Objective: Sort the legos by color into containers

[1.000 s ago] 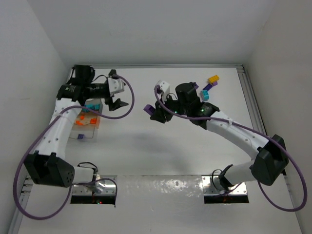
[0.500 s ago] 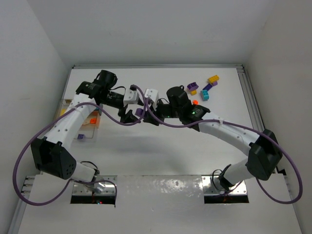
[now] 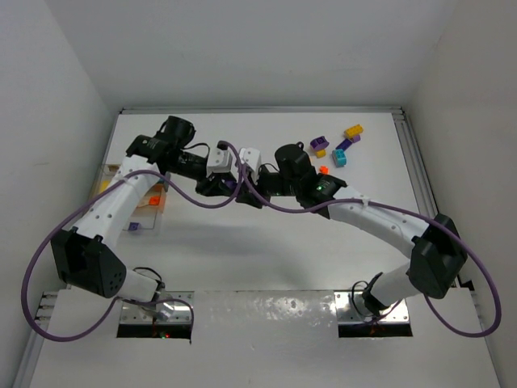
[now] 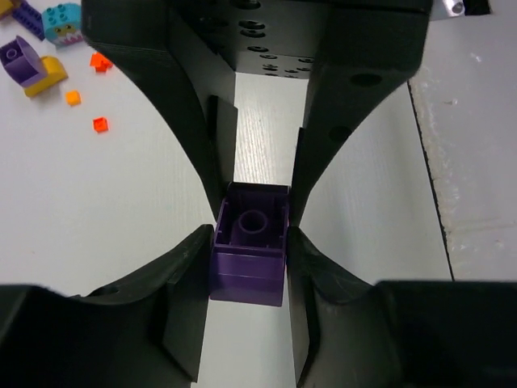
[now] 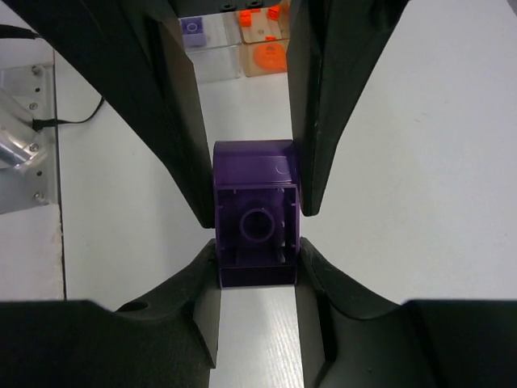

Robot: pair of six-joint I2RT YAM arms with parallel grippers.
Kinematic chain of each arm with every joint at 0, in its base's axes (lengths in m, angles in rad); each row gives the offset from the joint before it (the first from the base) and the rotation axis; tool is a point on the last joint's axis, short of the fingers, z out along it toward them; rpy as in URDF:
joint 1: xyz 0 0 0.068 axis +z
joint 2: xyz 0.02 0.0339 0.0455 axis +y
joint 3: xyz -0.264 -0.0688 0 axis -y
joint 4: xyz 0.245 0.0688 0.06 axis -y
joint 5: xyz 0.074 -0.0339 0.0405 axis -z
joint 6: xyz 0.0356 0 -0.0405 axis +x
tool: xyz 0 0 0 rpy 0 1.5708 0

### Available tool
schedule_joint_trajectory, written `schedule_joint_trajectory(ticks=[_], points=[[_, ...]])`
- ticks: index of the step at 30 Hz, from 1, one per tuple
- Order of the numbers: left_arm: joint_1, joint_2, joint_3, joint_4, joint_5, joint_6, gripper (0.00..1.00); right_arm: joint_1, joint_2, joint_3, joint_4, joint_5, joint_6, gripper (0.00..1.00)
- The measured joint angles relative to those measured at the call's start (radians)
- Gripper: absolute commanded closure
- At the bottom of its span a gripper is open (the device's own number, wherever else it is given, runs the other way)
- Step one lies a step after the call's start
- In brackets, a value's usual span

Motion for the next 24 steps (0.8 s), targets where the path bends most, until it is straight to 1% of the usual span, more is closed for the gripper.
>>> schedule_joint_trajectory(ticks=[1,2,3,4,5,6,7,9,12,13,16,20,22,24], points=[[-0.002,0.0,0.0,0.011,-0.005,-0.025,1.0,0.0,0.0,0.0,0.001,0.003,0.003,0.74],[-0.003,-0.001,0.0,0.026,-0.015,-0.054,1.0,0.0,0.0,0.0,0.003,0.008,0.007,0.57],[-0.004,-0.002,0.0,0.042,-0.027,-0.087,1.0,-0.001,0.0,0.0,0.004,0.016,0.012,0.36],[-0.005,-0.003,0.0,0.065,-0.053,-0.136,1.0,-0.001,0.0,0.0,0.012,0.036,0.029,0.25],[-0.005,-0.005,-0.001,0.09,-0.081,-0.178,1.0,-0.001,-0.001,0.0,0.014,0.058,0.04,0.17],[-0.001,-0.011,-0.007,0.121,-0.124,-0.235,1.0,-0.001,-0.001,0.0,0.019,0.08,0.05,0.05],[0.014,-0.018,-0.016,0.148,-0.156,-0.284,1.0,-0.001,-0.001,0.0,0.018,0.113,0.061,0.01],[0.071,-0.03,-0.038,0.187,-0.211,-0.38,1.0,-0.001,-0.002,-0.002,0.019,0.186,0.069,0.01],[0.214,-0.03,-0.056,0.222,-0.282,-0.516,1.0,-0.005,-0.008,-0.019,0.01,0.283,0.079,0.01],[0.264,-0.03,-0.058,0.23,-0.314,-0.559,1.0,-0.01,-0.011,-0.026,0.003,0.309,0.086,0.01],[0.372,-0.03,-0.058,0.259,-0.437,-0.668,1.0,-0.026,-0.012,-0.044,-0.019,0.364,0.11,0.01],[0.399,-0.031,-0.064,0.284,-0.619,-0.775,1.0,-0.044,-0.01,-0.045,-0.049,0.394,0.139,0.01],[0.399,-0.031,-0.062,0.286,-0.72,-0.824,1.0,-0.044,0.001,-0.028,-0.068,0.391,0.153,0.01],[0.399,-0.031,-0.053,0.277,-0.793,-0.845,1.0,-0.044,0.027,0.011,-0.1,0.371,0.162,0.01]])
